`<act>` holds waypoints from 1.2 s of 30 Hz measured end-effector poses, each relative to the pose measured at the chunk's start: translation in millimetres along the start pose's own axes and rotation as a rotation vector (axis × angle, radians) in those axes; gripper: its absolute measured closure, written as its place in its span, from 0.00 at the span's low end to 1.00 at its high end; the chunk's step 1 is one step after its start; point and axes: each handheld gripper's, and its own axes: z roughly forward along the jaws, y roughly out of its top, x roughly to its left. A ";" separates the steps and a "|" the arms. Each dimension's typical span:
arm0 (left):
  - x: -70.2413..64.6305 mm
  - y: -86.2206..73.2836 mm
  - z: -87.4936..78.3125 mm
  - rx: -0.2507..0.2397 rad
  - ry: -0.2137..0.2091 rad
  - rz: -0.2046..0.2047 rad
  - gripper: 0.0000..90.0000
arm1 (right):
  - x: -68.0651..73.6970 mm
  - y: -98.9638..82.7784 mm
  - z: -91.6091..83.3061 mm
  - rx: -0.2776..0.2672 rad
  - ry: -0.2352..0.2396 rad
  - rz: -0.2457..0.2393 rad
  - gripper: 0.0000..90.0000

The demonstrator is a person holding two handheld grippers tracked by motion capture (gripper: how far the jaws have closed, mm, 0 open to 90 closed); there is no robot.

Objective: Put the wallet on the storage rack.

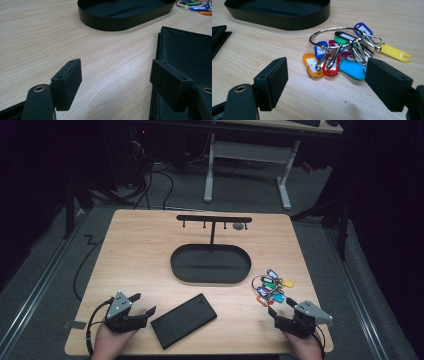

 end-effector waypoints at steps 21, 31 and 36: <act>-22.3 5.8 -0.7 -0.011 -0.063 0.062 0.31 | 0.8 -0.3 -2.6 -0.009 -0.004 0.006 0.22; -74.8 13.4 5.7 0.039 -0.174 0.236 0.31 | -0.6 -0.6 -0.3 -0.005 0.002 0.004 0.22; -102.0 9.5 17.6 0.117 -0.219 0.366 0.33 | -0.3 -0.4 0.0 -0.003 0.000 -0.002 0.22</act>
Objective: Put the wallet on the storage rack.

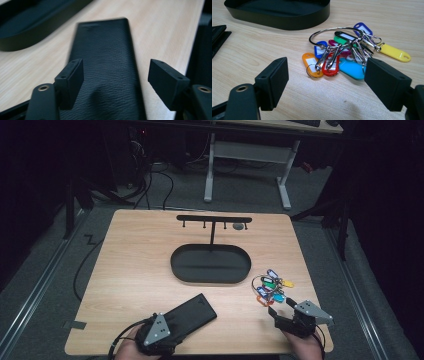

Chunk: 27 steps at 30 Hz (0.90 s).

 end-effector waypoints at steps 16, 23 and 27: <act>-30.4 -5.3 12.0 0.081 0.164 0.250 0.63 | -1.8 -0.2 -2.2 -0.013 0.007 0.020 0.22; -25.5 -4.9 9.1 0.073 0.152 0.217 0.72 | -1.7 0.2 -1.9 -0.014 0.008 0.012 0.22; -25.8 -5.3 9.1 0.070 0.152 0.234 0.71 | -2.4 -0.7 -1.6 -0.010 0.008 0.026 0.22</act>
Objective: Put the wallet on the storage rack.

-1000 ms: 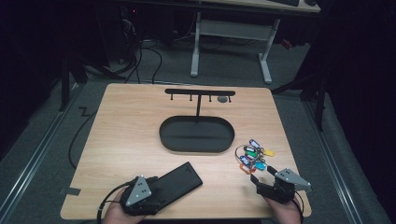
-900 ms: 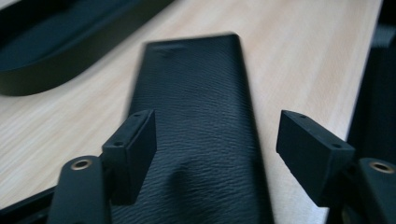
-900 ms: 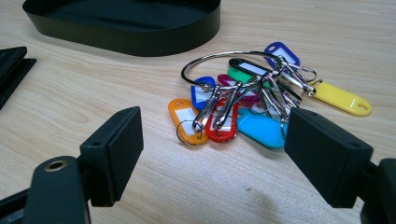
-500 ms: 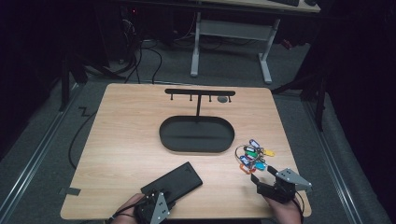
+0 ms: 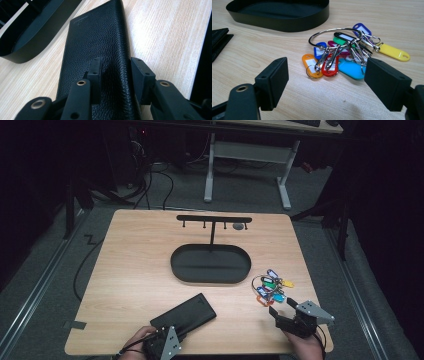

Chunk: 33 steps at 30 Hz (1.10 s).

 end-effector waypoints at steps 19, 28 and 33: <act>14.6 -1.7 -6.6 -0.047 -0.024 -0.093 0.84 | -2.2 -0.9 -0.1 -0.003 0.006 0.019 0.22; 25.8 -2.5 -16.1 -0.103 -0.005 -0.143 0.89 | -2.1 -1.0 -0.3 -0.003 0.009 0.021 0.22; 31.6 -3.5 -20.3 -0.120 -0.015 -0.187 0.89 | -2.2 -0.6 -0.4 -0.004 0.008 0.020 0.23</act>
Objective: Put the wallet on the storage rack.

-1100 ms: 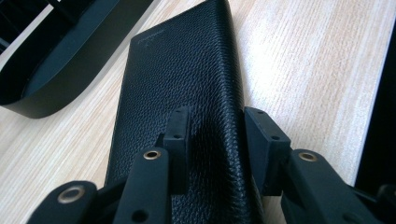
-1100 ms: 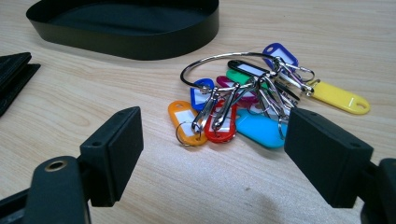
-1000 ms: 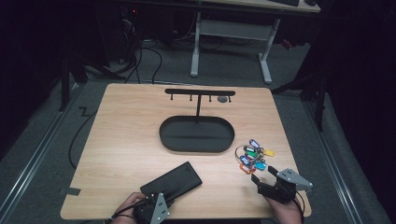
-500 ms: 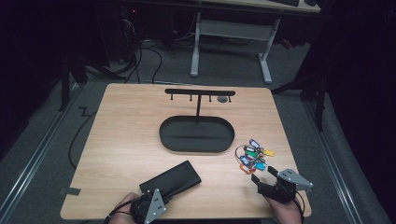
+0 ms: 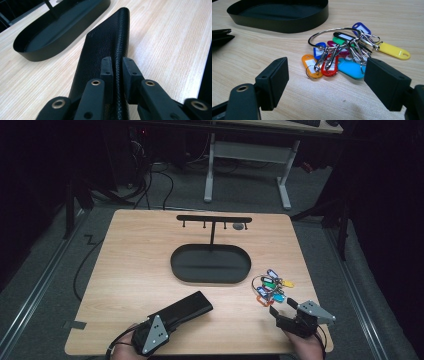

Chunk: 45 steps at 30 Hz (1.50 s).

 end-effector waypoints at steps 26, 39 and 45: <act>10.7 7.7 -17.3 -0.090 -0.074 -0.156 0.91 | -0.1 -0.2 0.2 0.001 -0.005 -0.005 0.23; 21.9 6.1 -22.7 -0.134 -0.111 -0.248 0.92 | -1.1 0.5 1.6 0.004 -0.006 -0.010 0.23; 28.5 4.1 -22.1 -0.147 -0.110 -0.280 0.91 | -0.7 0.8 -0.1 -0.004 -0.004 -0.012 0.23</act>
